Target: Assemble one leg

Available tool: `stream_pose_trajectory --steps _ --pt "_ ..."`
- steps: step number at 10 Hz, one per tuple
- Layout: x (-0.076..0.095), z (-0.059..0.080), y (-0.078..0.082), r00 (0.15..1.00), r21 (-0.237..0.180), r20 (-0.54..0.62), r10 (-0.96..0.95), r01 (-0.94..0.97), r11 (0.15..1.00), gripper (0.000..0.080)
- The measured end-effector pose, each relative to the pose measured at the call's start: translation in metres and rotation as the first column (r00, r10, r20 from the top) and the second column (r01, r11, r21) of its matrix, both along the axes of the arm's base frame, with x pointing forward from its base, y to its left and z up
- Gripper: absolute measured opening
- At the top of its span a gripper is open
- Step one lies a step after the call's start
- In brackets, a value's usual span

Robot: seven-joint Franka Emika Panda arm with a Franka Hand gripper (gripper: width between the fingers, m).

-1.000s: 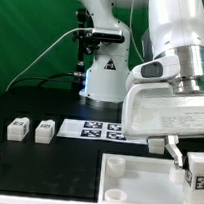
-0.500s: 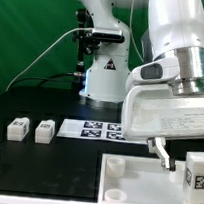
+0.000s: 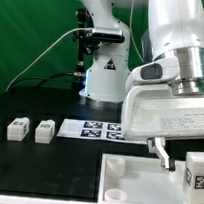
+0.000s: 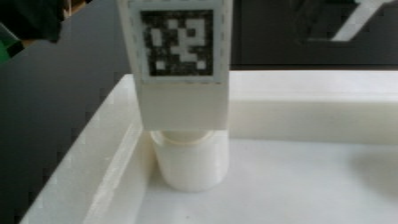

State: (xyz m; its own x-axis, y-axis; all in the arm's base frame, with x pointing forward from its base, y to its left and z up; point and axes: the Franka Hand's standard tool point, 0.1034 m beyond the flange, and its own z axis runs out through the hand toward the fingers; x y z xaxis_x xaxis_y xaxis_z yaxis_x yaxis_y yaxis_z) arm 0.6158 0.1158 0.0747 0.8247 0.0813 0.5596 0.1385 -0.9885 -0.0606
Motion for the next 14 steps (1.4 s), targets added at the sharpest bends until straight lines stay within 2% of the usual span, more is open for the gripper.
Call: stream_pose_trajectory --steps 2,3,4,5,6,7,8,10,12,13,14 --pt "0.000 0.000 -0.001 1.000 0.000 -0.003 -0.001 0.001 1.000 0.0649" --pt "0.004 0.005 -0.006 0.999 0.007 -0.047 -0.002 0.002 1.000 0.0649" --pt "0.007 0.008 -0.007 0.993 0.019 -0.114 0.003 -0.001 1.000 0.0649" --pt "0.012 0.012 -0.002 0.975 0.050 -0.224 -0.004 0.016 0.999 0.0649" --pt "0.020 0.020 0.004 0.940 0.065 -0.341 0.002 0.021 0.998 0.0649" --pt "0.028 0.024 0.004 0.928 0.063 -0.372 0.010 0.014 0.998 0.0649" --pt "0.021 0.020 0.004 0.891 0.064 -0.453 0.028 0.001 0.998 0.0649" --pt "0.025 0.012 -0.001 0.909 0.056 -0.417 0.013 0.011 0.998 0.0649" --pt "0.017 0.002 -0.004 0.902 0.053 -0.433 0.009 0.016 0.998 0.0649" --pt "0.017 0.002 -0.004 0.902 0.053 -0.432 0.009 0.016 0.998 0.0607" --pt "0.017 0.002 -0.004 0.902 0.053 -0.432 0.009 0.016 0.998 0.0607"
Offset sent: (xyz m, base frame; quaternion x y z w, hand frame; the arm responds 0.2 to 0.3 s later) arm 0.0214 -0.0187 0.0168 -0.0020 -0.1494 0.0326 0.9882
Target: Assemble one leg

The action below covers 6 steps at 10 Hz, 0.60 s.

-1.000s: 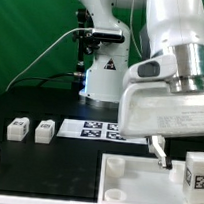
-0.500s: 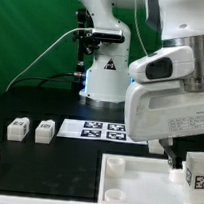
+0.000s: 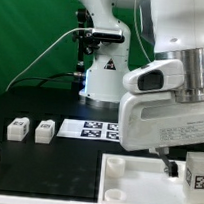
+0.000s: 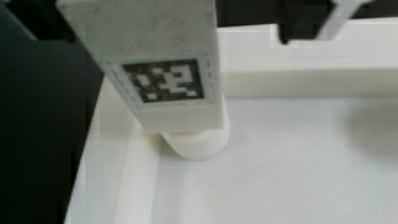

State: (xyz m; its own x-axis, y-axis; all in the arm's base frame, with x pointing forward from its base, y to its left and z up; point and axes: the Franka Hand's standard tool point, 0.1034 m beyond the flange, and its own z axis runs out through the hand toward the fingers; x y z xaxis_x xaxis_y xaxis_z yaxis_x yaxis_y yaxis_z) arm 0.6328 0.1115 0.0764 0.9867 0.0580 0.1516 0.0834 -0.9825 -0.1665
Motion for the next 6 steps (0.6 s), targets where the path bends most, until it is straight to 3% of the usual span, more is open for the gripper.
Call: stream_pose_trajectory --steps 1,2,3,4,6 --pt "0.0000 0.0000 0.0000 1.000 0.000 0.000 0.000 0.000 1.000 0.0414" --pt "0.0000 0.0000 0.0000 1.000 0.000 0.000 0.000 0.000 1.000 0.0414" --pt "0.0000 0.0000 -0.0002 0.999 0.005 -0.006 -0.034 0.034 0.999 0.0289" --pt "0.0000 -0.0001 -0.0003 0.999 0.005 -0.006 -0.033 0.033 0.999 0.0289" --pt "0.0004 -0.0002 -0.0022 0.968 0.030 -0.046 -0.245 0.246 0.969 0.0289"
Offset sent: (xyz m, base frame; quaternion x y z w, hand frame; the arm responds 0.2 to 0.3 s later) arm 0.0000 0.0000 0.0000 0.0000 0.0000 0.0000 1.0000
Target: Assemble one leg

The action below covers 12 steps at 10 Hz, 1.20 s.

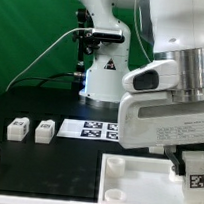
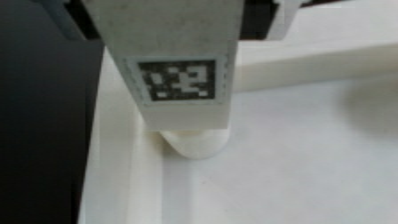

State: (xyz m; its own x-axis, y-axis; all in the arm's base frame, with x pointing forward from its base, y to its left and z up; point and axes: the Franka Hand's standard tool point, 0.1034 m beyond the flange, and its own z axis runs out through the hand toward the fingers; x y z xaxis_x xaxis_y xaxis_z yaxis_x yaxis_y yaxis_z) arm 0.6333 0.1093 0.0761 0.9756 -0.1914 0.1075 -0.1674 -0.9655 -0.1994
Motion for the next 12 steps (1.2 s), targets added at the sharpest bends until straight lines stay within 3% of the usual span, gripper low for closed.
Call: stream_pose_trajectory --steps 2,3,4,6,8,9,10,11,12 --pt "-0.001 -0.001 0.000 0.917 0.028 -0.074 -0.393 0.396 0.918 0.0289" --pt "-0.003 -0.001 0.001 0.812 0.035 -0.117 -0.572 0.579 0.815 0.0292" --pt "-0.003 -0.002 0.000 0.670 0.044 -0.169 -0.723 0.738 0.673 0.0292" --pt "-0.006 -0.004 0.006 0.296 0.038 -0.307 -0.904 0.953 0.299 0.0294" --pt "-0.006 -0.004 0.008 0.301 0.037 -0.308 -0.903 0.952 0.304 0.0294" --pt "-0.006 -0.004 0.008 0.303 0.037 -0.307 -0.902 0.951 0.307 0.0369" --pt "-0.008 -0.004 0.011 0.432 0.038 -0.282 -0.857 0.897 0.439 0.0369" --pt "-0.009 0.000 0.017 0.612 0.036 -0.257 -0.748 0.779 0.626 0.0562" --pt "-0.007 0.002 0.014 0.745 0.045 -0.228 -0.627 0.651 0.758 0.0634"
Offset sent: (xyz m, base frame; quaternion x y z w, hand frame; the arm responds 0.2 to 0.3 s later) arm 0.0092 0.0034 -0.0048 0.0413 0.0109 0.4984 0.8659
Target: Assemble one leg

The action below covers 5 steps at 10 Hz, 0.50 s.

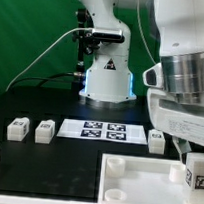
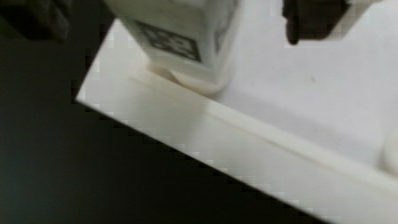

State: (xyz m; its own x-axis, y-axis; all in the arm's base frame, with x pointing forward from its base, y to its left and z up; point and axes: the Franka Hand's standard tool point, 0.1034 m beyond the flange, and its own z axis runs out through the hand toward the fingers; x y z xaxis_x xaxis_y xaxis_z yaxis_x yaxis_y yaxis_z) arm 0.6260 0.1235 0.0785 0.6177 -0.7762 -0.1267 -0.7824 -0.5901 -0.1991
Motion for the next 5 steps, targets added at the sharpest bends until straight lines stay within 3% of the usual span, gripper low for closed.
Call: stream_pose_trajectory --steps 4,5 --pt "-0.0005 -0.0016 -0.0037 0.923 -0.053 0.066 0.378 -0.375 0.925 0.0648" --pt "-0.0038 -0.0013 -0.0005 0.836 -0.126 0.030 0.548 -0.541 0.832 0.0648"
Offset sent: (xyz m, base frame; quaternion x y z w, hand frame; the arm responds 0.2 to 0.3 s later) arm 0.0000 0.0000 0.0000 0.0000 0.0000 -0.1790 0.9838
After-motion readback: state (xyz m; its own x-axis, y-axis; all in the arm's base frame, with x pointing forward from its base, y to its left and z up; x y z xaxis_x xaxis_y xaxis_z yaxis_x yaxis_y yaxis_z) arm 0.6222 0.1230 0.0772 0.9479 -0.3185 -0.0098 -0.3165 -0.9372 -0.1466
